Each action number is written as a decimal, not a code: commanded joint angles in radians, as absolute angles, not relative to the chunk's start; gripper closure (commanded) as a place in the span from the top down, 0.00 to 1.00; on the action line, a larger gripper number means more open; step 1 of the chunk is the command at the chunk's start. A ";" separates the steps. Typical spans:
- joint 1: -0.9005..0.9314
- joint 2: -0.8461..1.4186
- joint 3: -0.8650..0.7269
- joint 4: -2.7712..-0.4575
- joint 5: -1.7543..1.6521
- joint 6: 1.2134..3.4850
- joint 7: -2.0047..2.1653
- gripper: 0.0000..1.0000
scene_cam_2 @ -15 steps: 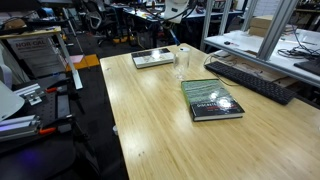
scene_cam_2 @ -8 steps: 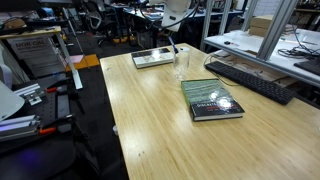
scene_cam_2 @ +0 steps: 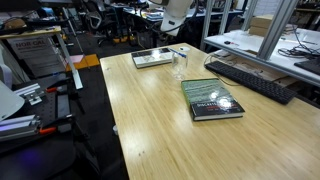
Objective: Put the pen in the glass
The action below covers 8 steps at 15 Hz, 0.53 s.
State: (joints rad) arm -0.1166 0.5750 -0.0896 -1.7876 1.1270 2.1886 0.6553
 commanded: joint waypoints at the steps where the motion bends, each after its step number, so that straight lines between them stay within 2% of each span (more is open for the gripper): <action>1: -0.118 0.559 -0.089 -1.796 1.163 2.191 0.656 0.64; 6: -0.095 0.528 -0.097 -1.816 1.134 2.209 0.682 0.98; 8: -0.060 0.507 -0.114 -1.828 1.078 2.250 0.750 1.00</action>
State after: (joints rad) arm -0.1022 0.5548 -0.0906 -1.7895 1.1236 2.2007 0.6791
